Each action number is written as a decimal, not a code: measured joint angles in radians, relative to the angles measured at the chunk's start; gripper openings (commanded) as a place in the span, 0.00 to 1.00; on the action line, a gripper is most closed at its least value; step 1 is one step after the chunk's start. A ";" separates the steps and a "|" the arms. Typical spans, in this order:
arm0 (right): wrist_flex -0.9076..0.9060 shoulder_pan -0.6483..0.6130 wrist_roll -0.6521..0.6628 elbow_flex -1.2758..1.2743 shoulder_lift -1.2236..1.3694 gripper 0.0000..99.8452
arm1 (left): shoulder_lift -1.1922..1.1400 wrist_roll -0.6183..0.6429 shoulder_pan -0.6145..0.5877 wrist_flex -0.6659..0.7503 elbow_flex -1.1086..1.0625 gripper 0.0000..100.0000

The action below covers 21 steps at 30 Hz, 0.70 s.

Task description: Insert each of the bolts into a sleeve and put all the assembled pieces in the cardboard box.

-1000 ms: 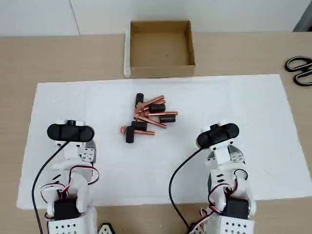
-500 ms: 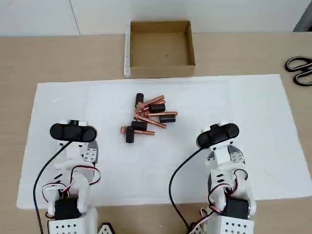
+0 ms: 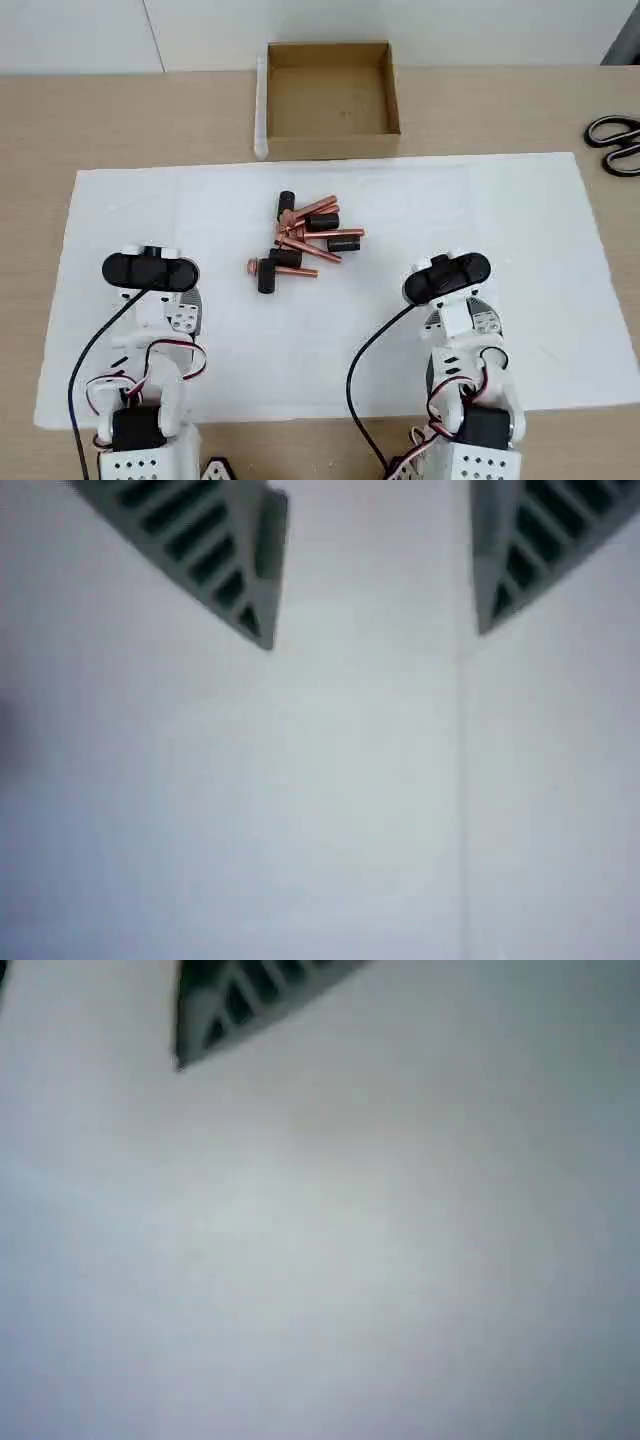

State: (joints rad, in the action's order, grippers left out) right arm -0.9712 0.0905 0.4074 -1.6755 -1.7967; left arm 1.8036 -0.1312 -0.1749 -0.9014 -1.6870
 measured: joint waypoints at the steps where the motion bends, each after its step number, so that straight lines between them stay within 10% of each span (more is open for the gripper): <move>1: 0.000 0.000 0.000 0.000 0.000 0.12 | 0.000 0.000 0.000 0.000 0.000 0.13; 21: 0.000 0.009 0.000 0.006 -0.002 0.12 | 0.000 0.000 -0.002 -0.015 0.000 0.13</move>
State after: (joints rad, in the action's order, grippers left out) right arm -0.9712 0.0997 0.4074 -1.6694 -1.7983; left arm 1.8036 -0.1312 -0.1765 -0.9168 -1.6870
